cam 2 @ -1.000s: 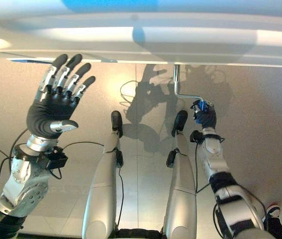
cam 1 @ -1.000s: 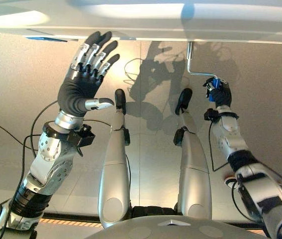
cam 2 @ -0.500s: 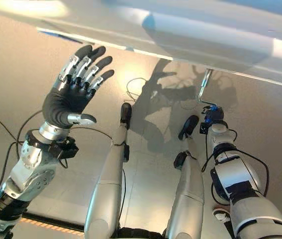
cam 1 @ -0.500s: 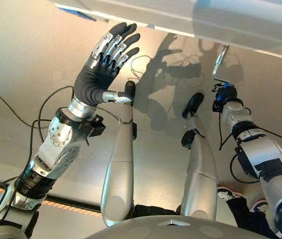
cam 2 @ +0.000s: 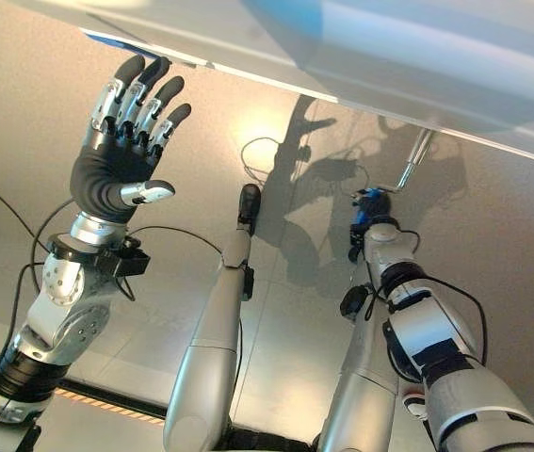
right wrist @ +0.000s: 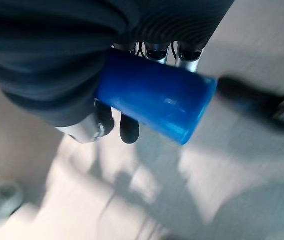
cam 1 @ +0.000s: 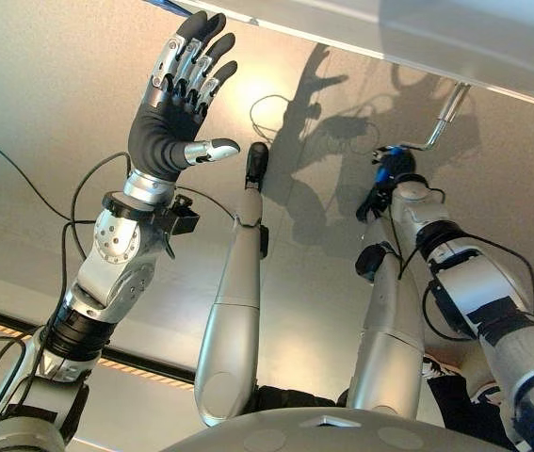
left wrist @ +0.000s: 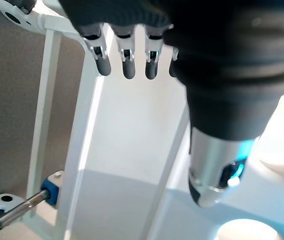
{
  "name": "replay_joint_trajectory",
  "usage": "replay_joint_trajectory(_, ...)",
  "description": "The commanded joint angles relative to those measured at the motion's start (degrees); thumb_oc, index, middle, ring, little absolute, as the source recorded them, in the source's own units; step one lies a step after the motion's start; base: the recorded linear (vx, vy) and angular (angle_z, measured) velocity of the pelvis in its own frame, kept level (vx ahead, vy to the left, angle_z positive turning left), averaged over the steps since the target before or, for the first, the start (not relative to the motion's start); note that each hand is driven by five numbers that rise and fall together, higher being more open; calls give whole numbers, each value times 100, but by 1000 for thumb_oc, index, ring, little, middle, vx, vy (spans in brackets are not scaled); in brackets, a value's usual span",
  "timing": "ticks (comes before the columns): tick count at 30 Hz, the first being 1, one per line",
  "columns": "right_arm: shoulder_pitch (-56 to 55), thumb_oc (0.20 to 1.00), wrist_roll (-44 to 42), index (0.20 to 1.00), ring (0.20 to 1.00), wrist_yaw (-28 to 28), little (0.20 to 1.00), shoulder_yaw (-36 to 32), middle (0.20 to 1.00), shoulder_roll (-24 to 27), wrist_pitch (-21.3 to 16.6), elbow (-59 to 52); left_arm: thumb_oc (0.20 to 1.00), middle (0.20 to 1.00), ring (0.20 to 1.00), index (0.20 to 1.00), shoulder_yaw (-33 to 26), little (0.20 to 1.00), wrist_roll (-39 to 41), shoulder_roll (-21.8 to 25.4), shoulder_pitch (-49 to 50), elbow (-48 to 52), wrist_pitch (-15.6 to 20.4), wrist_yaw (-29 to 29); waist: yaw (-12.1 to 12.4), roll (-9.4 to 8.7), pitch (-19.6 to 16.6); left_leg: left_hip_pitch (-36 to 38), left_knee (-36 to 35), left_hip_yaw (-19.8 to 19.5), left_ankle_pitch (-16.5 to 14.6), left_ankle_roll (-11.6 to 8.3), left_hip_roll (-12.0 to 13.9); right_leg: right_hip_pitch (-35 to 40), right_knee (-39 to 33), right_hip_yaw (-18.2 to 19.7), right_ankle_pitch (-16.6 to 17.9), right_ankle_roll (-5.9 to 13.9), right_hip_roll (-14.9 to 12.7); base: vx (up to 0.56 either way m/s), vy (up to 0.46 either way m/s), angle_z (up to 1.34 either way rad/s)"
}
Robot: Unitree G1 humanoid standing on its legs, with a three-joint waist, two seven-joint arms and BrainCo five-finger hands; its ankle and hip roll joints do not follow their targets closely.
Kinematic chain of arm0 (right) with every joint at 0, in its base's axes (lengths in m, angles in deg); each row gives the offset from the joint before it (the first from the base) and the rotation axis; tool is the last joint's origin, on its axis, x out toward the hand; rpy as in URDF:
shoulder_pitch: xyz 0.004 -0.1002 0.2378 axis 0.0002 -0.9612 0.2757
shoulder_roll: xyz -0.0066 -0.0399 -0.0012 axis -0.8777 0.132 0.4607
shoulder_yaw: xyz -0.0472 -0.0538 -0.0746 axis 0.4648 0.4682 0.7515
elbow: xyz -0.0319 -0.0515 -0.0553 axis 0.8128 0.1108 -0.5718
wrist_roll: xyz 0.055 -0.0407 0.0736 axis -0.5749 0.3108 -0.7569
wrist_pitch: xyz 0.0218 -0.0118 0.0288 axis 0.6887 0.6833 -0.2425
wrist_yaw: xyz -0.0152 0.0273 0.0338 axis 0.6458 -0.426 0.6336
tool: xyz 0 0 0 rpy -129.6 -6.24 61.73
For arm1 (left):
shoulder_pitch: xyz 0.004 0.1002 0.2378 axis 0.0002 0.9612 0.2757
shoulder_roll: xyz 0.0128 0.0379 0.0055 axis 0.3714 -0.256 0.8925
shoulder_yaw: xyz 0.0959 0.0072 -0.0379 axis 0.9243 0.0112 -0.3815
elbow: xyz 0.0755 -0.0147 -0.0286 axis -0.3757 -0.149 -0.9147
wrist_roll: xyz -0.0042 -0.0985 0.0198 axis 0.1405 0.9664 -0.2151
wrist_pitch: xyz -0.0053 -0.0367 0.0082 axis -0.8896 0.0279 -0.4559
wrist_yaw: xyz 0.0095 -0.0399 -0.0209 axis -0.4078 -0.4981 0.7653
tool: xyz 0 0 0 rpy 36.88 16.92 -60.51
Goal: Raise the hospital bed
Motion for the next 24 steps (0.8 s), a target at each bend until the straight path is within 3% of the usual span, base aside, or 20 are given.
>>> replay_joint_trajectory(1, 254, 200, 415, 200, 200, -941, 200, 1449, 200, -1597, -631, -875, 1000, 1000, 1000, 1000, 142, 1000, -369, -49, 234, 616, 340, 25, 188, 491, -105, -129, 266, 193, -335, 208, -380, 412, -9, 117, -315, 529, -125, 9, 51, 1)
replay_joint_trajectory(2, 344, 200, 188, 200, 200, -984, 200, 1498, 200, -1583, -763, -1294, 1000, 1000, 1000, 1000, 92, 1000, -398, 15, 200, 605, 378, 30, 165, 490, -105, -294, 216, 214, -143, 233, -393, 284, -115, 78, -131, 477, -122, 61, 38, -1)
replay_joint_trajectory(3, 216, 200, 32, 200, 200, -1045, 200, 1551, 200, -1558, -841, -1607, 1000, 1000, 1000, 1000, 130, 1000, -441, 75, 286, 561, 399, 31, 153, 468, -105, -77, 228, 241, -334, 204, -373, 440, -76, 163, -285, 523, -117, -49, 82, -2)
replay_joint_trajectory(4, 284, 200, -256, 200, 200, -1078, 200, 1531, 200, -1434, -954, -2005, 1000, 1000, 1000, 1000, 82, 1000, -513, 169, 235, 507, 438, 39, 104, 442, -105, -265, 196, 259, -128, 233, -373, 276, -169, 141, -87, 473, -120, 4, 67, -2)
replay_joint_trajectory(6, 251, 200, -632, 200, 200, -1186, 200, 1503, 200, -1229, -1138, -2537, 1000, 1000, 1000, 1000, 112, 1000, -543, 365, 271, 376, 457, -48, 36, 399, -105, -238, 182, 308, -126, 228, -352, 278, -219, 187, -57, 465, -106, -2, 56, -3)
replay_joint_trajectory(7, 90, 200, -792, 200, 200, -1239, 200, 1470, 200, -1077, -1219, -2872, 1000, 1000, 1000, 1000, 215, 1000, -541, 515, 359, 255, 440, -117, 9, 378, -105, -7, 202, 351, -327, 197, -325, 461, -173, 264, -220, 513, -99, -6, 27, -4)
replay_joint_trajectory(8, 161, 200, -974, 200, 200, -1257, 200, 1372, 200, -896, -1324, -3112, 1000, 1000, 1000, 1000, 216, 1000, -660, 744, 290, 147, 432, -150, -52, 369, -105, -169, 143, 378, -123, 222, -334, 325, -280, 229, -23, 473, -91, -7, 28, -6)
replay_joint_trajectory(10, 71, 200, -1235, 200, 200, -1301, 200, 1174, 200, -636, -1456, -3606, 1000, 1000, 1000, 1000, 184, 1000, -775, 1212, 368, 126, 438, -294, -114, 346, -105, -98, 84, 449, -101, 221, -292, 343, -359, 305, 19, 479, -65, -44, 68, -10)
replay_joint_trajectory(12, -131, 200, -1690, 200, 200, -1388, 200, 981, 200, -338, -1644, -4237, 1000, 1000, 1000, 1000, 544, 1000, -560, 1422, 356, -303, 362, -551, -314, 221, -105, 11, 23, 562, -67, 233, -221, 368, -476, 393, 105, 501, -27, -22, 42, -15)
replay_joint_trajectory(13, -138, 200, -1691, 200, 200, -1388, 200, 973, 200, -329, -1642, -4242, 1000, 1000, 1000, 1000, 566, 1000, -556, 1418, 334, -319, 371, -555, -303, 223, -105, 16, 18, 567, -66, 234, -220, 369, -477, 397, 106, 501, -26, -11, -8, -16)
replay_joint_trajectory(15, -381, 200, -1942, 200, 200, -1375, 200, 630, 200, 21, -1806, -4689, 1000, 1000, 1000, 1000, 804, 1000, -893, 1707, 259, -366, 282, -652, -456, 170, -105, 131, -83, 650, -50, 243, -180, 411, -568, 459, 141, 526, 3, -11, 8, -19)
replay_joint_trajectory(24, -1474, 200, -2741, 200, 200, -1356, 200, -607, 200, 294, -2356, -5634, 1000, 1000, 1000, 1000, 1304, 1000, -1140, 1602, 114, -900, 87, -804, -1102, -176, -105, 570, -246, 1096, -57, 273, 55, 417, -757, 847, 256, 576, 212, -17, 0, -19)
